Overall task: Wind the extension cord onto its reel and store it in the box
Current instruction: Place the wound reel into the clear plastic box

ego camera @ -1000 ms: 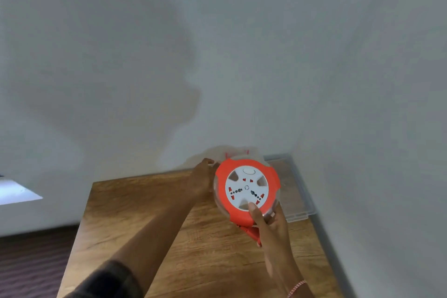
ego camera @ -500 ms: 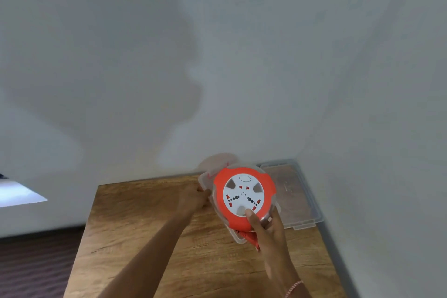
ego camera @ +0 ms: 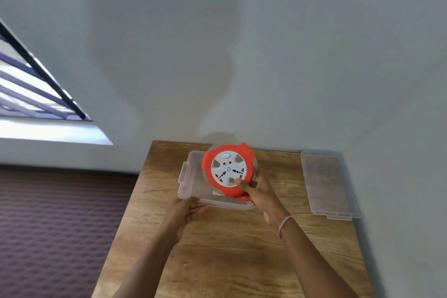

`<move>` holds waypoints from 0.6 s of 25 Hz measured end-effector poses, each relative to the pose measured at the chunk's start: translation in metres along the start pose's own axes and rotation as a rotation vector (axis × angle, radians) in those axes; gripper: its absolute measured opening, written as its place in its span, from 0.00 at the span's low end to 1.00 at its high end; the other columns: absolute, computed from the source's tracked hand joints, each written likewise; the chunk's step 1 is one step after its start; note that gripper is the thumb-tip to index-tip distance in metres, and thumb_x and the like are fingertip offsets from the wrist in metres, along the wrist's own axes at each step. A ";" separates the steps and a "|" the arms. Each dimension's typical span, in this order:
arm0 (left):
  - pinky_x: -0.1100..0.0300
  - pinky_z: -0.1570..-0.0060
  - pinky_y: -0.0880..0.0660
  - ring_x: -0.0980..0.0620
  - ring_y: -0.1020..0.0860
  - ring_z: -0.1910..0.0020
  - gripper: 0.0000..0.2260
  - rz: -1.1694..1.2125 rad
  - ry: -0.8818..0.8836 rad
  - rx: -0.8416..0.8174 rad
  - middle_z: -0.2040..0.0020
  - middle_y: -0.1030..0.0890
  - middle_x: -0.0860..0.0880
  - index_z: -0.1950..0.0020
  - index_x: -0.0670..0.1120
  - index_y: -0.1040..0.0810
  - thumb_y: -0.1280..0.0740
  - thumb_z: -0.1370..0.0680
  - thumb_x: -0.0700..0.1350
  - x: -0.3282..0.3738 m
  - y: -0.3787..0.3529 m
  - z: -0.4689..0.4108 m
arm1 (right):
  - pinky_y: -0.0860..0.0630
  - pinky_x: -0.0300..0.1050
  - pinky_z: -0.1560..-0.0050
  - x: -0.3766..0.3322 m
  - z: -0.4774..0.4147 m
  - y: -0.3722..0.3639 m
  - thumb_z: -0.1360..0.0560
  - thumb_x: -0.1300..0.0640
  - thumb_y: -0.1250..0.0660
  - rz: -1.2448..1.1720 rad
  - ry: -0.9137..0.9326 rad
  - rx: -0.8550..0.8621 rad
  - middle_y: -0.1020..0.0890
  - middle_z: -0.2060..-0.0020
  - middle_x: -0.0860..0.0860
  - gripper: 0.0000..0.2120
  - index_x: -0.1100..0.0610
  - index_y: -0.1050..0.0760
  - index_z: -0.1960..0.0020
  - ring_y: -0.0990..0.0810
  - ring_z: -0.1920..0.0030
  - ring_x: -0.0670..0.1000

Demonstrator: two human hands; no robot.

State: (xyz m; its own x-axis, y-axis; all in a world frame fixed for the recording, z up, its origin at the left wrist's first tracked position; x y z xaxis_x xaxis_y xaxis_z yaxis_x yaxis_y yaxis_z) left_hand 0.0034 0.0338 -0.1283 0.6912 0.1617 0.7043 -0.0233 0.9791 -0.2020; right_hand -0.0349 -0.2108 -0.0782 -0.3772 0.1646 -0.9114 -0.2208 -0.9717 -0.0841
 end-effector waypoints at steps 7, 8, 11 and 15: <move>0.58 0.58 0.14 0.40 0.10 0.51 0.11 0.069 0.005 0.030 0.51 0.12 0.32 0.38 0.35 0.22 0.29 0.19 0.35 -0.021 0.028 0.027 | 0.14 0.49 0.55 -0.009 -0.026 -0.049 0.23 0.57 0.26 0.230 -0.110 -0.215 0.20 0.39 0.47 0.24 0.44 0.33 0.33 0.19 0.42 0.49; 0.58 0.58 0.14 0.39 0.10 0.51 0.11 0.088 -0.004 0.034 0.51 0.12 0.32 0.38 0.35 0.22 0.29 0.20 0.34 -0.021 0.028 0.029 | 0.14 0.49 0.56 -0.006 -0.028 -0.052 0.23 0.58 0.26 0.252 -0.137 -0.219 0.20 0.40 0.47 0.24 0.44 0.33 0.34 0.19 0.43 0.50; 0.58 0.59 0.14 0.39 0.10 0.54 0.10 0.135 -0.007 0.052 0.51 0.13 0.31 0.39 0.34 0.22 0.29 0.20 0.33 -0.020 0.026 0.028 | 0.14 0.50 0.59 0.004 -0.032 -0.054 0.22 0.61 0.27 0.276 -0.224 -0.189 0.21 0.41 0.48 0.22 0.48 0.33 0.35 0.18 0.45 0.51; 0.59 0.61 0.14 0.40 0.10 0.55 0.09 0.153 0.003 0.069 0.52 0.12 0.32 0.41 0.31 0.20 0.29 0.20 0.33 -0.023 0.023 0.024 | 0.14 0.53 0.55 0.014 -0.034 -0.053 0.23 0.61 0.27 0.328 -0.300 -0.147 0.21 0.40 0.50 0.24 0.50 0.33 0.33 0.19 0.41 0.55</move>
State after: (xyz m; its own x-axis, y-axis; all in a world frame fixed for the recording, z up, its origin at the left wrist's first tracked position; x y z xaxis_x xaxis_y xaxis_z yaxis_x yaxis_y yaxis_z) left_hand -0.0302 0.0560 -0.1326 0.6778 0.3091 0.6671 -0.1776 0.9493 -0.2593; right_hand 0.0023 -0.1632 -0.1001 -0.6536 -0.1347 -0.7447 0.0750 -0.9907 0.1135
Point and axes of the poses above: each hand's wrist, its own z-axis away from the middle knuckle, its own y-axis out of the back of the hand, x = y × z, the point moved 1 cm from there along -z, towards the middle knuckle
